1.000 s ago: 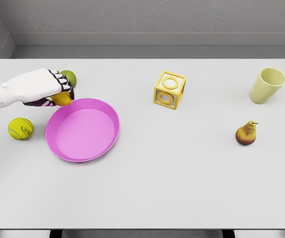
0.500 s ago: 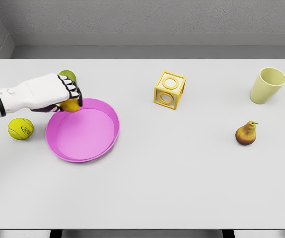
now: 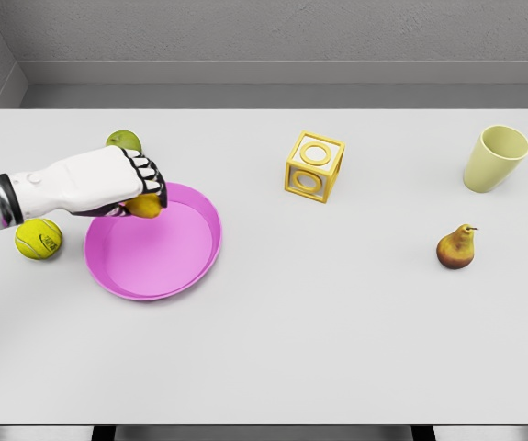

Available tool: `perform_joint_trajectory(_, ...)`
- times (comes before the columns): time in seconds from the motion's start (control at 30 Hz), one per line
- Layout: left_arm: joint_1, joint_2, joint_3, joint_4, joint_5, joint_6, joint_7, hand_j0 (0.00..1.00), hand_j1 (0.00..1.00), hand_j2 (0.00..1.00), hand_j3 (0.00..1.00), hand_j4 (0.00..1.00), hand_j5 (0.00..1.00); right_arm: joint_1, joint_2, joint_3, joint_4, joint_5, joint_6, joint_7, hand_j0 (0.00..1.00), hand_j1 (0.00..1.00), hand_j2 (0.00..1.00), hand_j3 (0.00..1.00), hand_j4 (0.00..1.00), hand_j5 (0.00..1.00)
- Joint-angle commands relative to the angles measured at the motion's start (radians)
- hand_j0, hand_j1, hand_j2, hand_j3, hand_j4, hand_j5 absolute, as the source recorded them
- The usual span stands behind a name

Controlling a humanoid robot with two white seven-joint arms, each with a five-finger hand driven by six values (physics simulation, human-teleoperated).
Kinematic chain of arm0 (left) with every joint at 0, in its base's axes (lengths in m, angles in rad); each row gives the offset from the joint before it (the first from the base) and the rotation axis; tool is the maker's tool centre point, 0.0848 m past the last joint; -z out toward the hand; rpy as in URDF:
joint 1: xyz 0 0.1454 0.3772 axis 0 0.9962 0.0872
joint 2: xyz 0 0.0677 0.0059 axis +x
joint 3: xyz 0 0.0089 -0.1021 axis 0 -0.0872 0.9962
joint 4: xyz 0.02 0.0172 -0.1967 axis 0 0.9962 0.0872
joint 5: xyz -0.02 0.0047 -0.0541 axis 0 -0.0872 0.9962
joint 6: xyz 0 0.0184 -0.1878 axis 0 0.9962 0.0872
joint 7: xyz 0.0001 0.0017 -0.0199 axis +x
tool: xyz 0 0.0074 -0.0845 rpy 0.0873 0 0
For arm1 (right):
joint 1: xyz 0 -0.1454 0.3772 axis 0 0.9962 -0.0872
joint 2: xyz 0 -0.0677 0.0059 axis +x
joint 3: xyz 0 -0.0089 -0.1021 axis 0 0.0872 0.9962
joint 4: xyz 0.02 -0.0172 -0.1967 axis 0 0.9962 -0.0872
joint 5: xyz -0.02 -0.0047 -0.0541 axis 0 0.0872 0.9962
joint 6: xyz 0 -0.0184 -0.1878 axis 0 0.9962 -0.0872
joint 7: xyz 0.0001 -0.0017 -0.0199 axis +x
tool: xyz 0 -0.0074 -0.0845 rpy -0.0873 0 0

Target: Put the lemon on the plate with left arm

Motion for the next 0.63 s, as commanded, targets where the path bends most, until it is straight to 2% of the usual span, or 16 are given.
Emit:
perform_joint_trajectory(0.0, 0.0, 0.006, 0.003, -0.012, 0.007, 0.002, 0.007, 0.74, 0.74, 0.74, 0.74, 0.74, 0.74, 0.0, 0.0, 0.0, 0.0, 0.0, 0.0, 0.0, 1.0, 1.0, 1.0, 1.0, 1.0, 1.0)
perform_joint_trajectory(0.07, 0.0, 0.009, 0.004, -0.012, 0.015, 0.002, 0.007, 0.89, 0.89, 0.89, 0.89, 0.89, 0.89, 0.0, 0.0, 0.0, 0.0, 0.0, -0.001, 0.0, 1.0, 1.0, 1.0, 1.0, 1.0, 1.0)
perform_joint_trajectory(0.1, 0.0, 0.01, 0.004, -0.012, 0.015, 0.002, 0.009, 0.91, 0.91, 0.91, 0.91, 0.91, 0.91, 0.0, 0.0, 0.0, 0.0, 0.0, 0.0, 0.0, 1.0, 1.0, 1.0, 1.0, 1.0, 1.0)
perform_joint_trajectory(0.3, 0.008, 0.014, 0.004, -0.008, 0.015, 0.002, 0.009, 0.92, 0.92, 0.92, 0.92, 0.92, 0.92, 0.0, 0.0, 0.0, 0.0, 0.0, 0.0, 0.0, 1.0, 1.0, 1.0, 1.0, 1.0, 1.0)
perform_joint_trajectory(0.33, 0.008, 0.029, 0.004, -0.008, 0.018, 0.002, 0.01, 1.0, 1.0, 1.0, 1.0, 1.0, 1.0, 0.0, 0.0, 0.0, 0.0, 0.0, -0.001, 0.0, 1.0, 1.0, 1.0, 1.0, 1.0, 1.0)
perform_joint_trajectory(0.43, 0.006, 0.176, 0.038, 0.001, 0.108, 0.002, 0.012, 1.0, 1.0, 1.0, 1.0, 1.0, 1.0, 0.0, 0.0, 0.0, 0.0, 0.0, -0.001, 0.0, 1.0, 1.0, 1.0, 1.0, 1.0, 1.0)
perform_joint_trajectory(0.47, 0.008, 0.19, 0.064, 0.008, 0.112, 0.002, 0.012, 1.0, 1.0, 1.0, 1.0, 1.0, 1.0, 0.0, 0.0, 0.0, 0.0, 0.0, -0.001, 0.0, 1.0, 1.0, 1.0, 1.0, 1.0, 1.0)
perform_joint_trajectory(0.53, 0.008, 0.239, 0.07, 0.042, 0.138, 0.002, 0.012, 1.0, 1.0, 1.0, 1.0, 1.0, 1.0, 0.0, 0.0, 0.0, 0.0, 0.0, 0.0, 0.0, 1.0, 1.0, 1.0, 1.0, 1.0, 1.0)
perform_joint_trajectory(0.6, 0.008, 0.244, 0.07, 0.048, 0.151, 0.002, 0.018, 1.0, 1.0, 1.0, 1.0, 1.0, 1.0, 0.0, 0.0, 0.0, 0.0, 0.0, 0.0, 0.0, 1.0, 1.0, 1.0, 1.0, 1.0, 1.0)
